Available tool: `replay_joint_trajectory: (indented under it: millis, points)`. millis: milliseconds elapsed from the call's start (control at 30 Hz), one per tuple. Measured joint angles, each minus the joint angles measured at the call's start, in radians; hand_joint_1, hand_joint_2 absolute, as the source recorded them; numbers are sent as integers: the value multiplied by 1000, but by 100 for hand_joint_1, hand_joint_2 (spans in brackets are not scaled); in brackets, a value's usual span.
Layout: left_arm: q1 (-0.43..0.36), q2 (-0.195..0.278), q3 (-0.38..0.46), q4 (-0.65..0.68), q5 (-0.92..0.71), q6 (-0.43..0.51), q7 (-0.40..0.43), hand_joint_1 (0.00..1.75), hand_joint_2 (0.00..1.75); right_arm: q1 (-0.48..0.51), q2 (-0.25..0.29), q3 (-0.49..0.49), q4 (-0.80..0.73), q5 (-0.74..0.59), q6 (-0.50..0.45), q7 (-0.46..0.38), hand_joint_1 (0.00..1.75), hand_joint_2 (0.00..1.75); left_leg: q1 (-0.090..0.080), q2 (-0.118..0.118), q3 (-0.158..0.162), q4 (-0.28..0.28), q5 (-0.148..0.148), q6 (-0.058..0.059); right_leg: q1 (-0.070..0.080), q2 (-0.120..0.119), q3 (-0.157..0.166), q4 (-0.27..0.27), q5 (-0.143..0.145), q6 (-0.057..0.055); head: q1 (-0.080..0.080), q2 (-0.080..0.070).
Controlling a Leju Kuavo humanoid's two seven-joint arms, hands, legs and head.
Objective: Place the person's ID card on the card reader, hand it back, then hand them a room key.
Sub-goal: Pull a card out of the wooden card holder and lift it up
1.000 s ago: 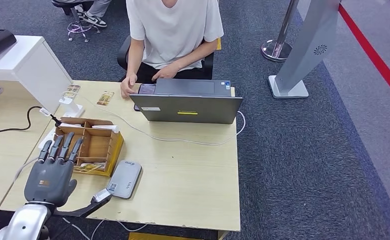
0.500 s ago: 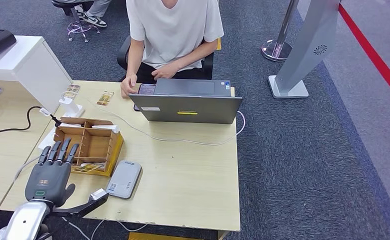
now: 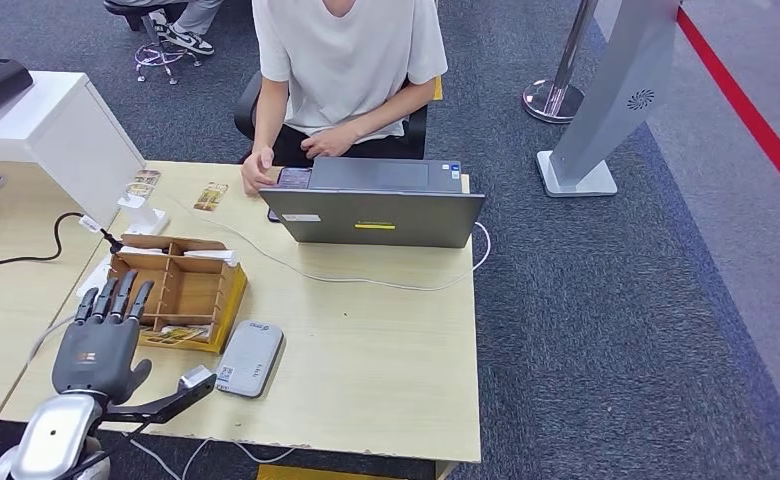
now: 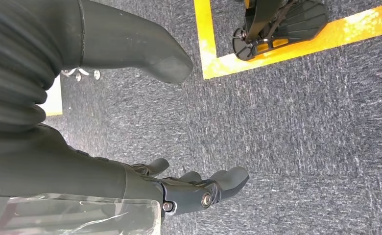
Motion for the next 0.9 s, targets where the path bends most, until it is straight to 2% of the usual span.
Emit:
replay_joint_trajectory:
  millis: [267,400,900]
  points:
    - [-16,-9,0,51,0,55,-10,0,175,0,0,0,0,2,0,-3,0,175,0,0,0,0,0,0,0,0,0,0,0,0,0,0]
    - [-18,-12,0,64,-1,60,-11,0,175,0,0,0,0,4,-1,-8,0,0,0,0,0,0,0,0,0,0,0,0,0,0,0,0]
    - [-58,-28,-12,133,-3,93,-23,0,175,-1,0,3,0,19,0,-15,0,0,0,0,0,0,0,0,0,0,0,0,0,0,0,0]
